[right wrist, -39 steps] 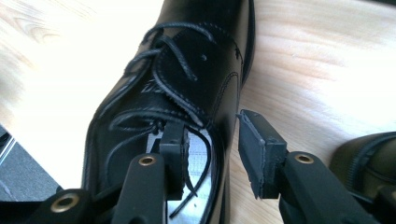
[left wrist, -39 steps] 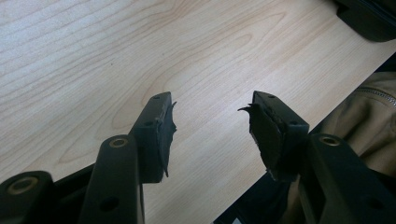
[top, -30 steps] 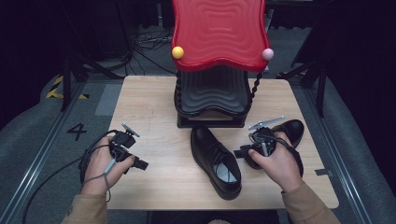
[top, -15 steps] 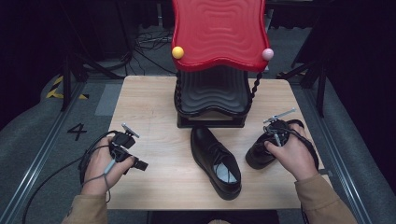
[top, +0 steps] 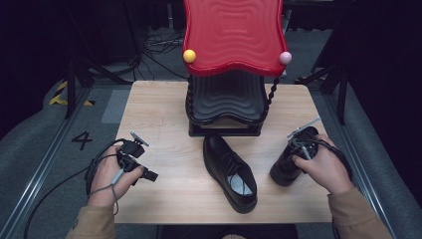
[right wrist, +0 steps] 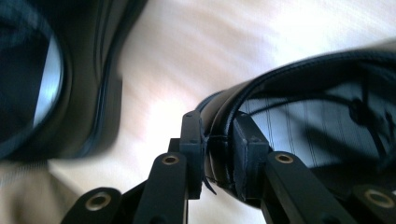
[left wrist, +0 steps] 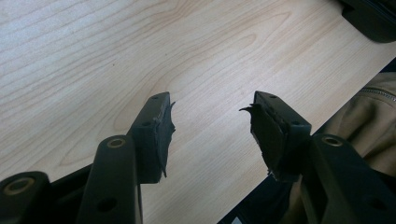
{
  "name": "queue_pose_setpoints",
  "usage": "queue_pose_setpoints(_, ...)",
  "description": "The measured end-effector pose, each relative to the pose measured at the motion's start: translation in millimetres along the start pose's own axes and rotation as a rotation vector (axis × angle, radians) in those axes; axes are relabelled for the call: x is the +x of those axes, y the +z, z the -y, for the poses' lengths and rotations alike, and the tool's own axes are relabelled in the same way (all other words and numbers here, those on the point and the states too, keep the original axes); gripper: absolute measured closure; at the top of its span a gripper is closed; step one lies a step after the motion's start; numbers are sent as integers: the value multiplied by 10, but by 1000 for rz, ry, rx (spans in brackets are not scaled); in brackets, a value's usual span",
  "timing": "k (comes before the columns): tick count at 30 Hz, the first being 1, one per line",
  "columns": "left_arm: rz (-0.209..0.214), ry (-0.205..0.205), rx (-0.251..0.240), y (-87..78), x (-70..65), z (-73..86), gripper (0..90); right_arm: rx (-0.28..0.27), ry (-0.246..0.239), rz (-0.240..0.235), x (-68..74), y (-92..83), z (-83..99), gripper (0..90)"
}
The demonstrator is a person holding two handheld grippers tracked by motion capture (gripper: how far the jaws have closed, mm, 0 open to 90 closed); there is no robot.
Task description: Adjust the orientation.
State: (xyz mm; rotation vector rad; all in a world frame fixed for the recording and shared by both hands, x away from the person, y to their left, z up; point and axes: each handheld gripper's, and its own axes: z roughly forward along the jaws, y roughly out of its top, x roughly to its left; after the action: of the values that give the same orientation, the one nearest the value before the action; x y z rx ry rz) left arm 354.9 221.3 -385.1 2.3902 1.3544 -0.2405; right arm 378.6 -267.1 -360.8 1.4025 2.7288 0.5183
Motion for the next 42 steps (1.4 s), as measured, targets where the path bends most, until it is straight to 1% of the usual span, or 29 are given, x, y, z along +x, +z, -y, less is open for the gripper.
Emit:
queue_pose_setpoints(2, 4, 3, -2, 8, -17, -19, 488, 35, -37, -8, -27, -66, 121, 768)
queue_pose_setpoints(4, 2, 5, -2, 5, -29, -31, 488, 80, -67, -13, -56, -97, 257, 765)
queue_pose_setpoints(5, 2, 4, -3, 5, -32, -33, 488, 92, -84, -8, -77, -100, 320, 763)
queue_pose_setpoints(7, -4, 10, -1, 9, -33, -42, 485, 118, -95, -6, -98, -102, 426, 759)
queue_pose_setpoints(8, -4, 7, -2, 18, -36, -46, 478, 131, -84, -4, -117, -99, 479, 757)
queue_pose_setpoints(9, -5, 11, 6, 20, -34, -54, 476, 145, -66, -7, -137, -102, 526, 759)
queue_pose_setpoints(10, -1, 10, 7, 30, -36, -59, 477, 141, -40, -8, -156, -101, 565, 756)
queue_pose_setpoints(11, -1, 10, 7, 30, -36, -59, 477, 141, -40, -8, -156, -101, 565, 756)
queue_pose_setpoints(12, -2, 9, 7, 43, -45, -65, 477, 102, 28, -14, -181, -124, 611, 685)
queue_pose_setpoints(13, -3, 11, 9, 50, -50, -69, 477, 102, 28, -14, -181, -124, 611, 685)
queue_pose_setpoints(14, -1, 13, 12, 54, -54, -75, 477, 94, 57, -13, -184, -136, 612, 653)
queue_pose_setpoints(15, -1, 14, 11, 57, -55, -76, 476, 59, 76, -23, -192, -155, 602, 633)
queue_pose_setpoints(16, -1, 14, 12, 58, -53, -76, 476, 26, 108, -29, -200, -168, 579, 599)
queue_pose_setpoints(17, -1, 13, 12, 58, -51, -74, 475, 0, 141, -27, -205, -169, 555, 585)
queue_pose_setpoints(18, -1, 11, 10, 59, -48, -71, 475, -13, 153, -19, -214, -167, 537, 574)
queue_pose_setpoints(20, -1, 6, 11, 57, -42, -65, 474, -46, 222, -16, -243, -136, 496, 544)
queue_pose_setpoints(21, 0, 5, 11, 59, -39, -61, 472, -57, 273, -18, -264, -108, 471, 534)
queue_pose_setpoints(22, 0, 5, 10, 62, -34, -55, 472, -65, 301, -8, -286, -62, 446, 533)
queue_pose_setpoints(24, 1, 4, 14, 62, -25, -46, 470, -52, 337, 15, -340, 76, 392, 557)
queue_pose_setpoints(26, 1, 0, 12, 64, -17, -38, 470, -55, 356, 16, -378, 176, 357, 597)
queue_pose_setpoints(28, 0, 2, 15, 56, -6, -30, 469, -42, 357, 24, -398, 246, 332, 645)
queue_pose_setpoints(30, 1, -5, 11, 53, -2, -21, 470, -50, 362, 17, -401, 295, 317, 682)
queue_pose_setpoints(31, -2, -6, 9, 53, -1, -16, 472, -46, 362, 27, -400, 319, 312, 713)
queue_pose_setpoints(33, 0, -6, 12, 50, 0, -11, 472, -55, 371, 62, -380, 313, 323, 801)
queue_pose_setpoints(36, -1, -8, 11, 54, -2, -8, 474, -57, 376, 99, -350, 268, 353, 847)
queue_pose_setpoints(38, -4, -6, 10, 56, -4, -13, 476, -56, 368, 127, -333, 210, 386, 867)
queue_pose_setpoints(40, -1, -2, 13, 50, -3, -20, 476, -69, 357, 128, -327, 143, 415, 870)
queue_pose_setpoints(42, 0, -6, 11, 48, -9, -24, 477, -80, 341, 118, -300, 87, 432, 871)
